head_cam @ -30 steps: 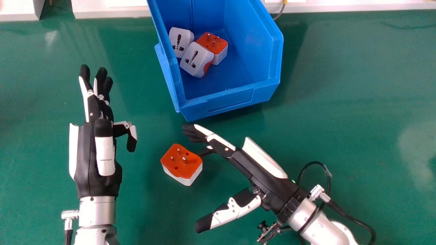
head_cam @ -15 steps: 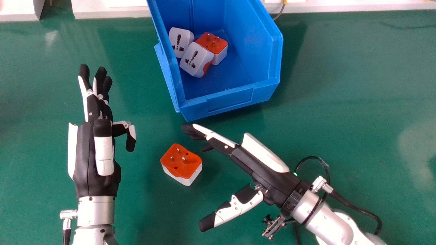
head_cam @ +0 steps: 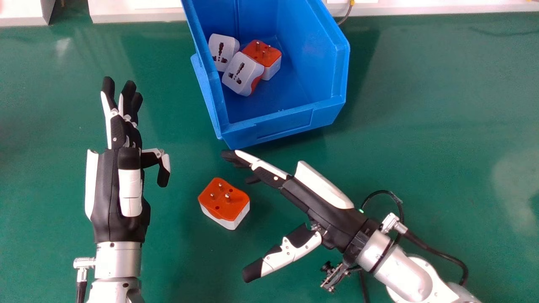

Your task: Pick all objects and put in blue box

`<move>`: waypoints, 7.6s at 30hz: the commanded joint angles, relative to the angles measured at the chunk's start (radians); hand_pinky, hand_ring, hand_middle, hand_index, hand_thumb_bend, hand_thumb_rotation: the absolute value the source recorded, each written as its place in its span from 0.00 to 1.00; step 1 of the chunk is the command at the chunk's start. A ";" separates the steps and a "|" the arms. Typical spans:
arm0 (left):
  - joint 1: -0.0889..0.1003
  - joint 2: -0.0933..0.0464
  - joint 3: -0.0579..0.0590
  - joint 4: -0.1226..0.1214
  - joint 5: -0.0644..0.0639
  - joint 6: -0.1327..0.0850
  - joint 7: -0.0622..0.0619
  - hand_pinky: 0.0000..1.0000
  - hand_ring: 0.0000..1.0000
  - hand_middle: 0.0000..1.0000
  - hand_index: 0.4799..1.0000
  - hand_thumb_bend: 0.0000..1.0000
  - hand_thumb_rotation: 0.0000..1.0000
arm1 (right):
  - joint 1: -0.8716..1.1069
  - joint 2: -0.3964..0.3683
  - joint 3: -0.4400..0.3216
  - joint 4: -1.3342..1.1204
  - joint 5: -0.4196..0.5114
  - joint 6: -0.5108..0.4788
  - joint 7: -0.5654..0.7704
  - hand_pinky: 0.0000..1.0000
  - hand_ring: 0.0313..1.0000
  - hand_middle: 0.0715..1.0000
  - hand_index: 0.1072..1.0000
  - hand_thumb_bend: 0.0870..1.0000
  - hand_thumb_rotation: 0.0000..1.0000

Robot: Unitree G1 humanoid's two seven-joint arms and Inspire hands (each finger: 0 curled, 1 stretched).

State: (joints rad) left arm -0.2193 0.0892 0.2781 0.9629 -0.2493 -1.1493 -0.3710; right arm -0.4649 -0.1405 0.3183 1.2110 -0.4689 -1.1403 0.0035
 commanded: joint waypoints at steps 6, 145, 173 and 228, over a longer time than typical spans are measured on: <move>0.005 0.000 -0.007 -0.019 -0.004 -0.015 -0.003 0.00 1.00 1.00 0.91 1.00 1.00 | -0.049 0.035 0.003 0.038 0.006 0.067 0.009 0.85 0.93 0.94 0.93 1.00 0.43; 0.007 0.009 -0.004 -0.030 -0.037 -0.004 -0.042 0.00 1.00 1.00 0.92 1.00 1.00 | -0.261 0.047 0.340 -0.015 -0.301 0.366 -0.477 0.41 0.43 0.44 0.43 0.48 0.00; 0.033 0.013 -0.012 -0.052 -0.017 -0.005 -0.027 0.00 1.00 1.00 0.94 1.00 1.00 | -0.036 -0.134 -0.043 -0.488 0.163 0.283 0.150 0.34 0.38 0.47 0.46 0.47 0.00; 0.031 0.009 -0.023 -0.051 -0.010 -0.005 -0.009 0.00 1.00 1.00 0.93 1.00 1.00 | -0.032 -0.174 0.051 -0.464 -0.057 0.321 0.136 0.77 0.87 0.92 0.95 1.00 0.40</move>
State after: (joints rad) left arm -0.1842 0.0969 0.2594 0.9286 -0.2687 -1.1376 -0.3831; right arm -0.4655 -0.3294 0.3629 0.7487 -0.5248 -0.8012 0.1641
